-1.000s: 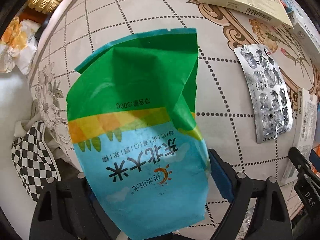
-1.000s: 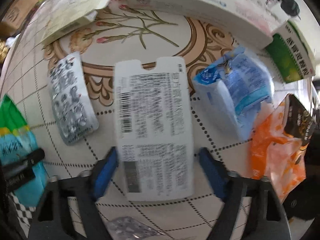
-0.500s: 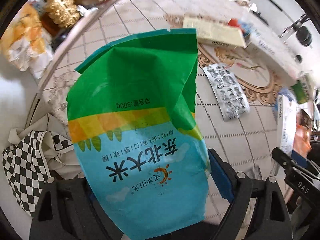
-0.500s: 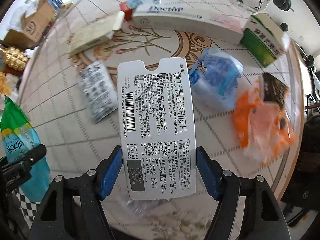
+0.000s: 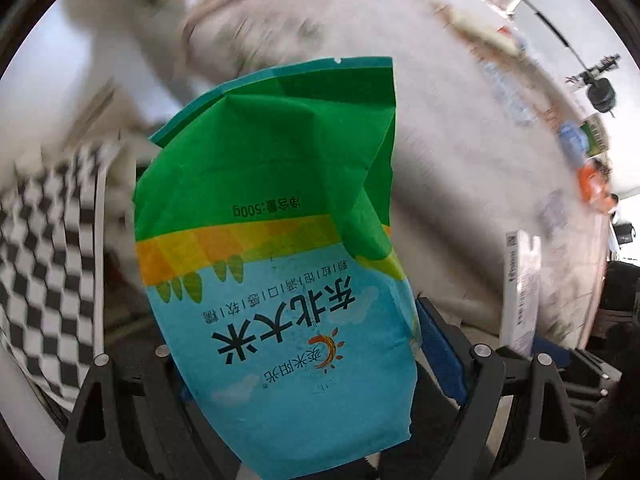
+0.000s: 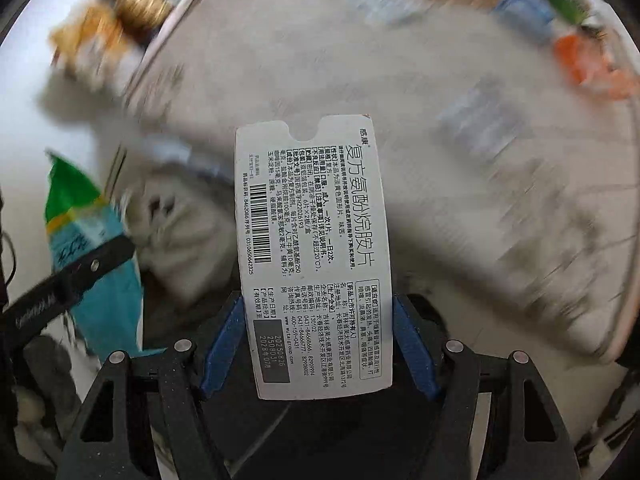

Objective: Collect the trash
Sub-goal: 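Carry both items over the white bin and open both tools to drop them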

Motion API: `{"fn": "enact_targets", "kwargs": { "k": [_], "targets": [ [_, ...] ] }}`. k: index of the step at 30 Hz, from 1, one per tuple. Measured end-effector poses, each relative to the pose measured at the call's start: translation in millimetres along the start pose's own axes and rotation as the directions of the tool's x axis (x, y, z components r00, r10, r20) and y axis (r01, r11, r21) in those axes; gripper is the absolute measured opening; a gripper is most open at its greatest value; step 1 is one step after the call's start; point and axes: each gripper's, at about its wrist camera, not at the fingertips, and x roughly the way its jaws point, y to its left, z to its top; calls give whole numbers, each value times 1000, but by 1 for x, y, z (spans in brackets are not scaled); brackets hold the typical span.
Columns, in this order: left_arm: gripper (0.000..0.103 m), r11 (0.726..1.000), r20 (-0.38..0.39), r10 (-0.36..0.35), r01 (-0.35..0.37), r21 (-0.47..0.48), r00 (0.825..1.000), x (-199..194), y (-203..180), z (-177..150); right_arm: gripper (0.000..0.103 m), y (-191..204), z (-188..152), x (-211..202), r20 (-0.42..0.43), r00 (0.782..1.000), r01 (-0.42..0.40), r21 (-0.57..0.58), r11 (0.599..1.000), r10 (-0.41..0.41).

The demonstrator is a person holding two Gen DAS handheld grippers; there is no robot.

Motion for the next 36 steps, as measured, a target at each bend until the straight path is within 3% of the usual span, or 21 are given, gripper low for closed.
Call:
{"fn": "enact_targets", "kwargs": {
  "k": [4,8,14,16,21,25,28,30,36],
  "targets": [
    [89,995,-75,-41,34,-91,996,69,39,-23,74,9,-16,77,-105,994,0,-18,1000,-2],
    [89,988,-131,-81,63,-138,988,166,57,-18,74,-10,-14,165,-148,989,32,17,999,-30],
    [89,981,-209,-175,153,-116,962,307,39,22,74,-68,16,291,-160,985,87,116,989,-67],
    [89,984,-236,-175,160,-80,956,356,24,42,74,-84,28,326,-156,985,94,134,987,-73],
    [90,979,-293,-202,190,-69,934,429,10,64,74,-103,57,397,-146,987,90,131,987,-71],
    [91,976,-308,-219,210,-65,926,445,9,60,75,-102,68,428,-152,987,69,110,991,-51],
    [101,973,-308,-230,217,-76,923,441,19,58,77,-101,68,439,-156,988,37,102,994,-21],
    [101,975,-298,-220,202,-90,929,440,26,54,103,-101,70,441,-151,988,29,87,996,-15],
    [101,993,-245,-102,83,-87,964,414,47,33,103,-100,61,424,-120,986,121,37,992,-116]
  ]
}}
